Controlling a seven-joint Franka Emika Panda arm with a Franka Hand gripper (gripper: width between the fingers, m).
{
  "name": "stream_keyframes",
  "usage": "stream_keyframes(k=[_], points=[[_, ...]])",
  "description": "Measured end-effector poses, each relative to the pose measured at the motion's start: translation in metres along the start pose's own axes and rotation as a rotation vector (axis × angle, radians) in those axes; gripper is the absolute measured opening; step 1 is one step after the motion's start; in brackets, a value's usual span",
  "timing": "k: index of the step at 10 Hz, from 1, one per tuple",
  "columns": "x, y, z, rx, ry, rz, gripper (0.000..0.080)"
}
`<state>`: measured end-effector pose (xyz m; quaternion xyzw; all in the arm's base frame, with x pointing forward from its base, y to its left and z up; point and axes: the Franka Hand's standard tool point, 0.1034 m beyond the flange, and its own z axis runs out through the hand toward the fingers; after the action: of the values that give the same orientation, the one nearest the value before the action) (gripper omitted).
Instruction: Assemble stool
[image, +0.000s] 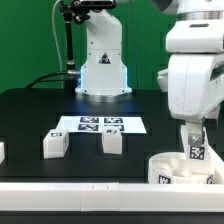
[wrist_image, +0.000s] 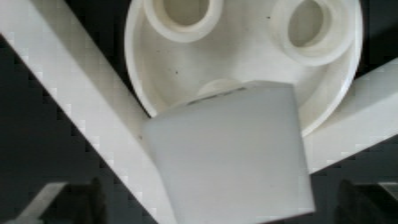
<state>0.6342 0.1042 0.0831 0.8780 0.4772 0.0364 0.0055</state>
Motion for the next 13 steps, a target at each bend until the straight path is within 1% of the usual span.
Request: stream_keyframes(k=[5, 6, 7, 8, 9, 13], points=[[-0.005, -0.004, 0.013, 0.016, -0.013, 0.014, 0.0649], [-0.005, -0.004, 0.013, 0.016, -0.014, 0.014, 0.0548], [-0.005, -0.004, 0.013, 0.016, -0.014, 0.014, 0.0548], [-0.005, -0.004, 0.013, 0.016, -0.014, 0.015, 0.0348], [-0.005, -0.004, 0.013, 0.016, -0.014, 0.015, 0.0337], [-0.006, -0.003, 0.013, 0.017, -0.013, 0.065, 0.0337]])
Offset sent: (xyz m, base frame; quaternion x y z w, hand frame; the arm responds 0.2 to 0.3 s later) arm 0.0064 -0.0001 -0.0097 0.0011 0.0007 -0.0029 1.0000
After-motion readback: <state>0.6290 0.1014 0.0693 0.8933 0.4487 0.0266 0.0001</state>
